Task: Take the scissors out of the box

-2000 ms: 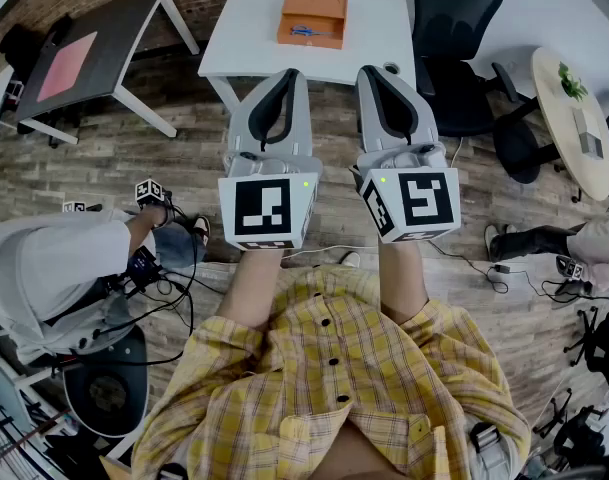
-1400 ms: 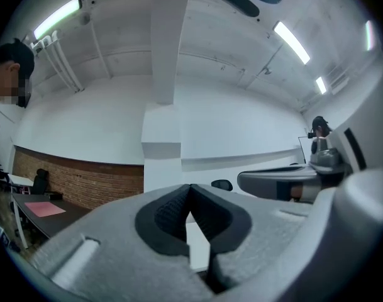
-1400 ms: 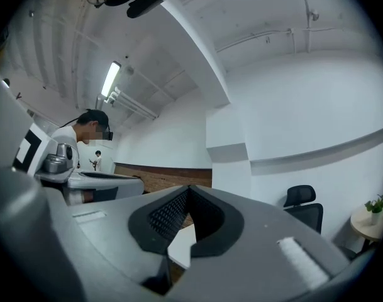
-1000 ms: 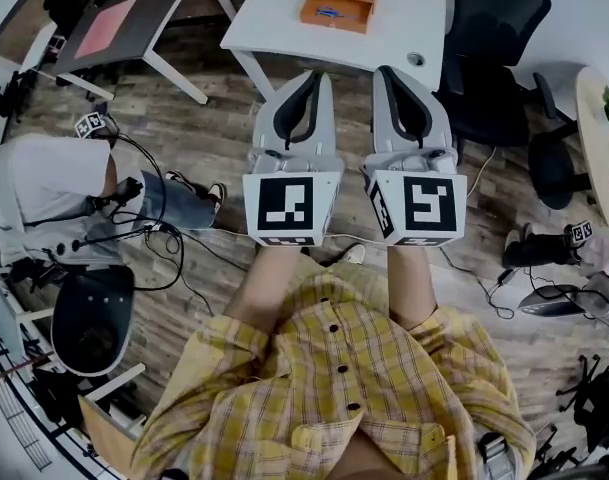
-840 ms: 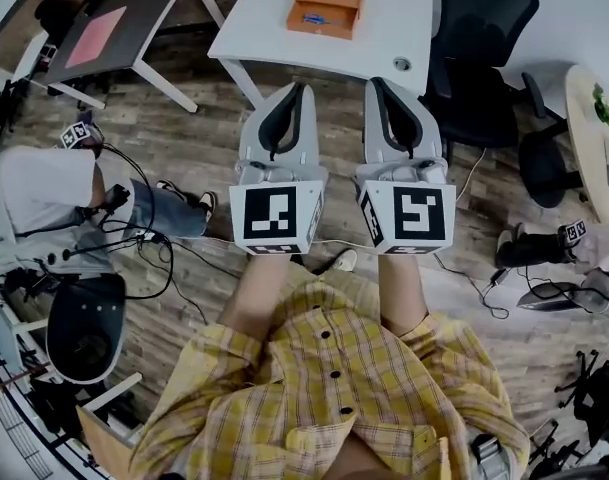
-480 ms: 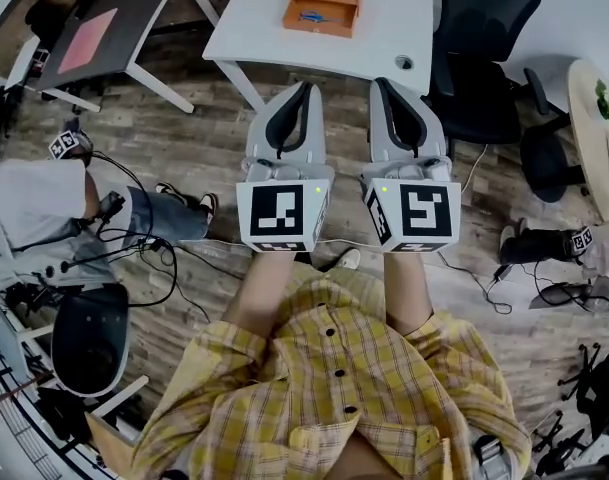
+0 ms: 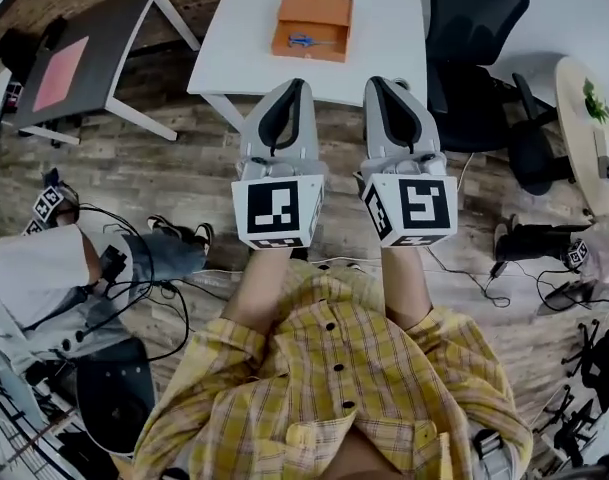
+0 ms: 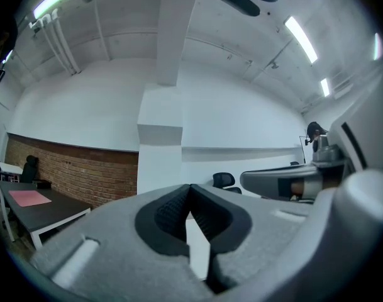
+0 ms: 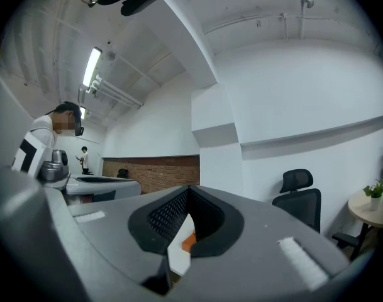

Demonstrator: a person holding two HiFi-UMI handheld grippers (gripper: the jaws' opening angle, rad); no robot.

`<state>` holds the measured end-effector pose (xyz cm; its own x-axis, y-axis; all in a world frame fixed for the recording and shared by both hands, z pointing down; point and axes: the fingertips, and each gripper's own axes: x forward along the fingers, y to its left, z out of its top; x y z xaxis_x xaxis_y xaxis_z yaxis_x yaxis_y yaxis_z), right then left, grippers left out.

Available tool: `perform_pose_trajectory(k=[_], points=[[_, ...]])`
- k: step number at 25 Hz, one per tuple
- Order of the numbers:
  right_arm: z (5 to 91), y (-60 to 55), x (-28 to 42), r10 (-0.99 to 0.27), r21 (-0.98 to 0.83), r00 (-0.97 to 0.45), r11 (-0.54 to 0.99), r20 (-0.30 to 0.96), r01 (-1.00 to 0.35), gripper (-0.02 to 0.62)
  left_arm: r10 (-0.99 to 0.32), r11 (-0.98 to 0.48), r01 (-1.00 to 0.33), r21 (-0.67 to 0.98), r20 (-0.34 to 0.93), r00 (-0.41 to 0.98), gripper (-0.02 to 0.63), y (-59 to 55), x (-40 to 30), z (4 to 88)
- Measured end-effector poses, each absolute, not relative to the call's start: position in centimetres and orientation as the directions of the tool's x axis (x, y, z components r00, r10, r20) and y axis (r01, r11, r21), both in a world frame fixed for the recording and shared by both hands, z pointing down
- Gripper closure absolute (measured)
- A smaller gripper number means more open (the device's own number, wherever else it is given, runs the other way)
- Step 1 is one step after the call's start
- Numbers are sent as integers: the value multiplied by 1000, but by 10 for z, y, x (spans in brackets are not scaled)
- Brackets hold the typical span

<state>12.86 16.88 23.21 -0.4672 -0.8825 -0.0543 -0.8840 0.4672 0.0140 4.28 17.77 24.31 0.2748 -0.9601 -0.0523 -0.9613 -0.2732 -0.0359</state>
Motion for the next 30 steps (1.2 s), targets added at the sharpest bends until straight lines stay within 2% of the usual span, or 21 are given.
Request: perform_pose_trajectory(k=[21,30], points=[[258,25,12,-937,-1,-347,347,24,-938,592,-924,-382,-924,-11,0,382,606,27,-79,270],[259,-5,13,-941,7,-336,337,21,-942,592,-917,-399,-917,23,-34,398,606,0,-75,270]])
